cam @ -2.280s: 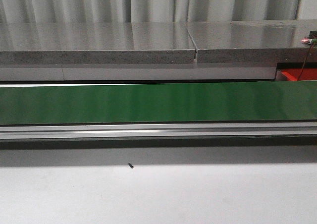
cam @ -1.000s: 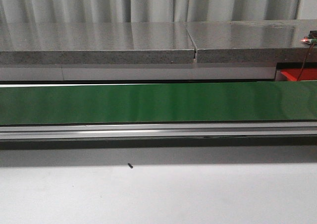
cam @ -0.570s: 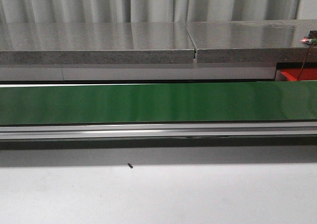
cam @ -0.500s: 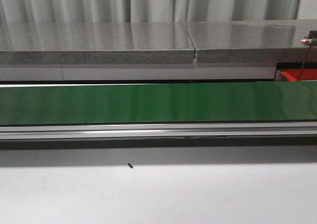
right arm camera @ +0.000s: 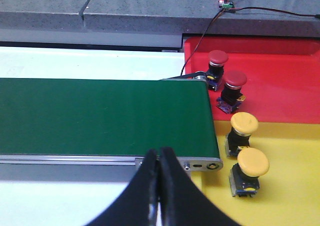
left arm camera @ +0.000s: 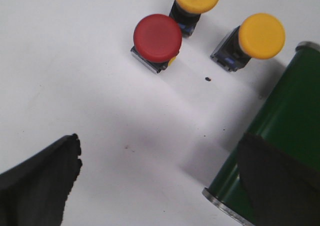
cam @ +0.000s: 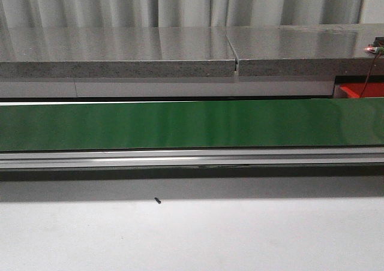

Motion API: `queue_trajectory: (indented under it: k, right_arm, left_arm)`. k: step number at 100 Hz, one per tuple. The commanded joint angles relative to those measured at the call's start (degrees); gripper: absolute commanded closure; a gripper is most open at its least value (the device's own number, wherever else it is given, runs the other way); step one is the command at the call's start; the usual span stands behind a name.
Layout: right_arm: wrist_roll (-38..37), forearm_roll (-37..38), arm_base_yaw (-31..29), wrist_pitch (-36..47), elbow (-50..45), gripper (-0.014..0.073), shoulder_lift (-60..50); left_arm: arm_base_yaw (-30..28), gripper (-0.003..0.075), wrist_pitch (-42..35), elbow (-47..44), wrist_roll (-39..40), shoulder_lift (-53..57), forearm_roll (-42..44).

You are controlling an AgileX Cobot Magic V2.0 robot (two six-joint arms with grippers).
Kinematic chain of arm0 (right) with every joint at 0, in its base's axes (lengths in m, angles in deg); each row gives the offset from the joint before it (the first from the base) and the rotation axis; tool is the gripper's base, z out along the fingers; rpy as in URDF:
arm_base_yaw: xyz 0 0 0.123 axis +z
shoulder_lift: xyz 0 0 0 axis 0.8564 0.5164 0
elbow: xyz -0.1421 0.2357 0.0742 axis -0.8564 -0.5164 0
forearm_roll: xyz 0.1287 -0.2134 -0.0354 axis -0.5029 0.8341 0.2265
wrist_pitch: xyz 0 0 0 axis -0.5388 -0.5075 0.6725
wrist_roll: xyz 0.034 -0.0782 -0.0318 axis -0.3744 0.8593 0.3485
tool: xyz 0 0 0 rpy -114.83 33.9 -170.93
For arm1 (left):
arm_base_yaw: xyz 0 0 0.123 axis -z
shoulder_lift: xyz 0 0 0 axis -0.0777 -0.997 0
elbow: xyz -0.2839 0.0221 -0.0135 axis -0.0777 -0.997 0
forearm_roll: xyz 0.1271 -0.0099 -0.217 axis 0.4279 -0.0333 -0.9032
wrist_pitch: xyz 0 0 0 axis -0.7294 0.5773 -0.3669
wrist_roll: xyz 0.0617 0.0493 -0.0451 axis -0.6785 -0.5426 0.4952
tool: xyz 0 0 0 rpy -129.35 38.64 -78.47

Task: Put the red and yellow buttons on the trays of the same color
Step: 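Grasp a red button with the left gripper and set it on the belt, then grasp a second red button with the left gripper and set it on the belt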

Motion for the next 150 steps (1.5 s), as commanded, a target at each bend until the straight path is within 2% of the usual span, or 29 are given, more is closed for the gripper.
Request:
queue_trajectory:
  k: [1, 20, 94, 106, 124, 132, 139, 150]
  right_arm:
    - [0.5, -0.3, 0.2, 4.1, 1.3, 0.0661, 0.1]
    - [0.5, -0.3, 0.2, 4.1, 1.3, 0.0661, 0.1]
    - [0.5, -0.3, 0.2, 4.1, 1.3, 0.0661, 0.1]
    - [0.5, -0.3, 0.2, 4.1, 1.3, 0.0661, 0.1]
    - [0.5, -0.3, 0.2, 4.1, 1.3, 0.0661, 0.1]
    - [0.5, -0.3, 0.2, 4.1, 1.3, 0.0661, 0.1]
    - [0.5, -0.3, 0.2, 4.1, 1.3, 0.0661, 0.1]
    - [0.5, -0.3, 0.2, 4.1, 1.3, 0.0661, 0.1]
  left_arm:
    - [-0.2, 0.0104, -2.6, 2.4, -4.0, -0.3, -0.5]
    - [-0.2, 0.0104, -4.4, 4.9, -10.7, -4.9, -0.5]
    - [0.2, 0.0108, -20.7, 6.1, -10.9, -14.8, 0.2]
    - [0.7, 0.0179, -22.4, 6.1, -10.9, -15.8, 0.2]
    - [1.3, 0.0429, -24.1, 6.1, -10.9, -15.9, 0.2]
    - [1.3, 0.0505, -24.0, 6.1, -10.9, -15.9, 0.2]
    - [1.3, 0.0553, -23.5, 6.1, -10.9, -15.9, 0.2]
    - [1.2, 0.0584, -21.6, 6.1, -10.9, -15.3, 0.2]
